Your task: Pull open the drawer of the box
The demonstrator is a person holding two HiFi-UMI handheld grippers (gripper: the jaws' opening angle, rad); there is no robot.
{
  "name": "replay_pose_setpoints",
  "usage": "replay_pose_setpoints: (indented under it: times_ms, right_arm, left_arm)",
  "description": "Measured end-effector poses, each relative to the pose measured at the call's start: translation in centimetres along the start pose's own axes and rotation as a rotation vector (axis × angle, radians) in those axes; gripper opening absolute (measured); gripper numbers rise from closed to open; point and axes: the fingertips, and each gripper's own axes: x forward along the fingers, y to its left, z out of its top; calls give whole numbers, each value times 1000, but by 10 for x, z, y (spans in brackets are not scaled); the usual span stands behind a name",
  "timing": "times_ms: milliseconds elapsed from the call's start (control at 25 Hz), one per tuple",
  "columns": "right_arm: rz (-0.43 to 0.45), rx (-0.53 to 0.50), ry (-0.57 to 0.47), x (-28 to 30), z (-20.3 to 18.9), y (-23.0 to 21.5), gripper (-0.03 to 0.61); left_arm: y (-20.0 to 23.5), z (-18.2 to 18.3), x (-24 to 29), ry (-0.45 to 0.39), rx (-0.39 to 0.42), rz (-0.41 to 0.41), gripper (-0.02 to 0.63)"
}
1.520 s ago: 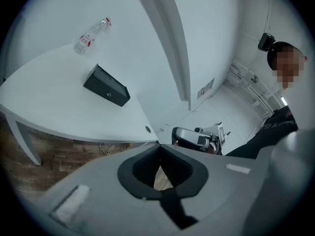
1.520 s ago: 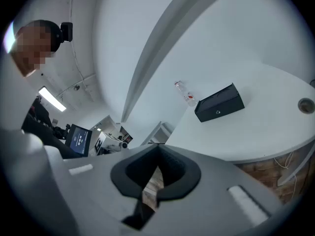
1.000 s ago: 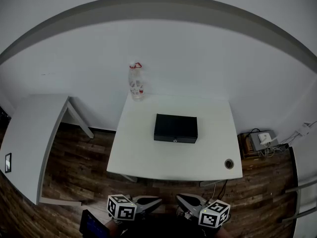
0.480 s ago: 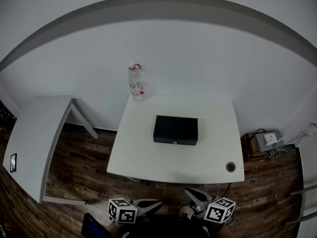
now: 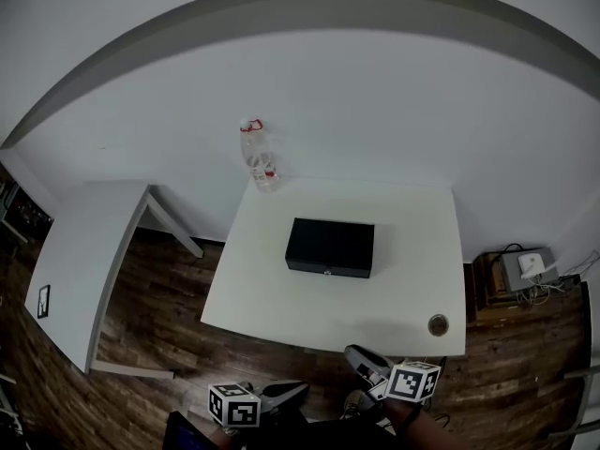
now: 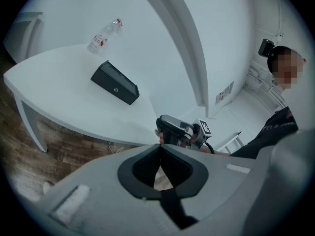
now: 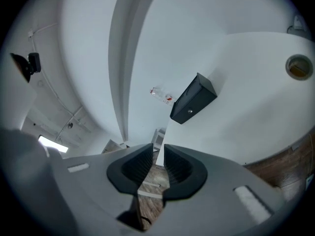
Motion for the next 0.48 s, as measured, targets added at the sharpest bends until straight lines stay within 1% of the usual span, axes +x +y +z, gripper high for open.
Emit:
replay_pose_setpoints:
  times_ms: [120,240,360,480]
  right_arm:
    - [-12,79,-30,16,9,-12,75]
    - [-43,127,-71,40,21,-26,84]
    - [-94,141,-130,68,36,-37,89]
    - [-197,114,-189,90,46,-47,101]
  left_arm:
    - [10,15,-4,6,8,16,3]
    - [30,41,-4,31,36,12,3]
    - [49,68,-2,80,60,-27,3]
    - [67,93,-2,152,104,-71,3]
